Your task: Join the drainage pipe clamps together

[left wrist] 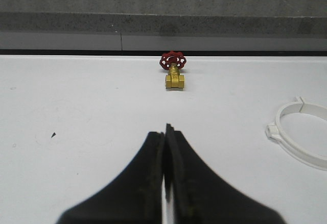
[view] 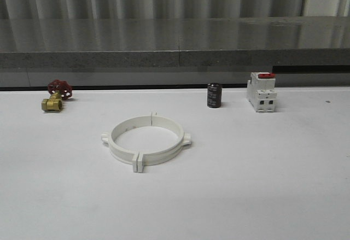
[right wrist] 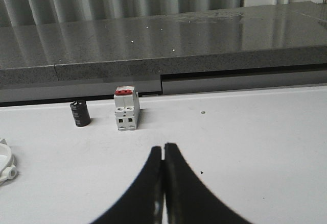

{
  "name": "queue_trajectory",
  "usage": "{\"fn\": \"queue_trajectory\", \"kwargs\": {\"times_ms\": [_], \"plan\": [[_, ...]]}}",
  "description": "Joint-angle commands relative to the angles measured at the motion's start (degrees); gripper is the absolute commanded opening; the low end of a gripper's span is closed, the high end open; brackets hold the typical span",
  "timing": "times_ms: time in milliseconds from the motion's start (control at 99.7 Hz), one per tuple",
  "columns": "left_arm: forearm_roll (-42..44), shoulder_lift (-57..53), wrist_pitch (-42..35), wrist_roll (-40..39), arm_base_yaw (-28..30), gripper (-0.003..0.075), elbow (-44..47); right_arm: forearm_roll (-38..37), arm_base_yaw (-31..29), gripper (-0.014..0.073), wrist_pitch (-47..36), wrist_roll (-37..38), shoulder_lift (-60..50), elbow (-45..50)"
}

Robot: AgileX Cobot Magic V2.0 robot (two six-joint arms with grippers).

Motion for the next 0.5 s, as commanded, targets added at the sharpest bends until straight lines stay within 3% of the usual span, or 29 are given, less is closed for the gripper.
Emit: {"fn": "queue_trajectory", "kwargs": {"times_ms": [0, 231, 351, 492], "plan": [[0.22, -4.52, -5.05, -1.26, 0.2, -0.0021, 2.01, -0.45, -0.33, -0.0067, -5.04, 0.04, -1.13, -0.95], [0.78, -17.22, -3.72, -1.53, 0.2, -0.0021, 8.75, -0.45, -0.33, -0.0067, -5.04, 0.04, -1.13, -0.95], [4.39, -20.79, -1.73, -7.35, 0.25, -0.0021, 10.21, -0.45, -0.33, -0.0067, -5.04, 0.04, -1.13, -0.95], [5.28, -22.85, -1.98, -8.54, 0.25, -0.0021, 11.97, -0.45, -0.33, -0.0067, -5.04, 0.04, -1.13, -0.95]]}}
